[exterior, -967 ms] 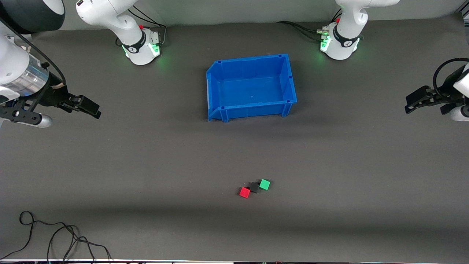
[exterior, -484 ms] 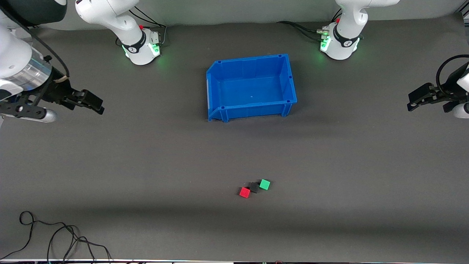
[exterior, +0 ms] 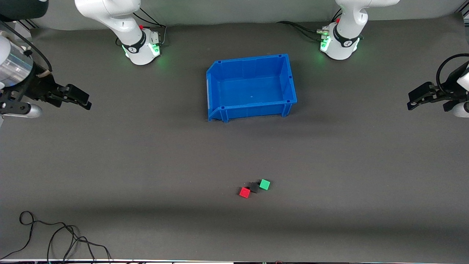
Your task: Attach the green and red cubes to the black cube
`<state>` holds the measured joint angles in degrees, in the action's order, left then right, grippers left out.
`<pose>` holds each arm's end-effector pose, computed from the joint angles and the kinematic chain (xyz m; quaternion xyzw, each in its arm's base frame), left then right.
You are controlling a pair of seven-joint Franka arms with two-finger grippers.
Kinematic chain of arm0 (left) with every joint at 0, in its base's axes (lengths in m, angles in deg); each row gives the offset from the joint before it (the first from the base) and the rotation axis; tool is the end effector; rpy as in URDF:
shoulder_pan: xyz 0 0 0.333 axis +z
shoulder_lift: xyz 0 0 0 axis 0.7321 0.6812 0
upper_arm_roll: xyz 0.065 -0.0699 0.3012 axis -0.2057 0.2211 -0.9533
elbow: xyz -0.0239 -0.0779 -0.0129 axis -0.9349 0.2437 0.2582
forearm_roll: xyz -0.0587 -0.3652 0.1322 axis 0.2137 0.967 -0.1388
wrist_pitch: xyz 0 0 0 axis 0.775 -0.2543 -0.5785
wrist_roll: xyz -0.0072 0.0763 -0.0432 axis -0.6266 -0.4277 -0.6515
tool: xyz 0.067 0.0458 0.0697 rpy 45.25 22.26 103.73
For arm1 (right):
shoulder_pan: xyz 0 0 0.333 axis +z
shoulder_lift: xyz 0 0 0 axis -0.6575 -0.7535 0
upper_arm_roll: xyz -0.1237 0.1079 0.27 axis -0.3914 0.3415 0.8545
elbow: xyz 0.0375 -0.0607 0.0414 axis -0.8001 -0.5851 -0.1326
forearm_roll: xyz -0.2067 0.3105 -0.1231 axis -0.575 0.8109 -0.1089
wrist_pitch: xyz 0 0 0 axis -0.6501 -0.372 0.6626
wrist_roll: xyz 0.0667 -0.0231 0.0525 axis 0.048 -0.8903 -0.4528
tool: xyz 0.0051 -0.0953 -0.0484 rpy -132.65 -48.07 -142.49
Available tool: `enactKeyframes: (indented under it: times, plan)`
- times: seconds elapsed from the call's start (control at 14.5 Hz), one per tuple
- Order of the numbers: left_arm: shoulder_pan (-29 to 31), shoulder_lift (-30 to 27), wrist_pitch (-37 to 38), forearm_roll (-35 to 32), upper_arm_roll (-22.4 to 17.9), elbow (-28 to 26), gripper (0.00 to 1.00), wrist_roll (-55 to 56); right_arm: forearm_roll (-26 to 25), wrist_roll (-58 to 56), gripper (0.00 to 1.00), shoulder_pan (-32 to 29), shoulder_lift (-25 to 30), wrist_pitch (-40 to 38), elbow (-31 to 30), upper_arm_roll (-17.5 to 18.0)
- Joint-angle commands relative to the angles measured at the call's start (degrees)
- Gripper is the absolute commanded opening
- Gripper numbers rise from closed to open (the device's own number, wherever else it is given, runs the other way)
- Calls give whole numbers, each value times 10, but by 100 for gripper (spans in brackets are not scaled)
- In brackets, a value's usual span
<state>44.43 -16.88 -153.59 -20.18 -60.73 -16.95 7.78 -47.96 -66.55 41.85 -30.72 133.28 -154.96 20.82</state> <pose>0.5598 -0.0077 0.6242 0.9996 -0.0283 0.0064 0.0036 0.5435 0.0677 0.6339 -0.9974 0.0704 0.0092 0.0111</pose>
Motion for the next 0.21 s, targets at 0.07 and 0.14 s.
enactKeyframes:
  times: [0.07,0.14]
  plan:
    - [0,-5,11,-9,0,8,100,-9,-7,-10,100,-22,10,-7,-3,31]
    - [0,-4,11,-9,0,9,100,-9,-7,-10,100,-22,10,-4,-4,31]
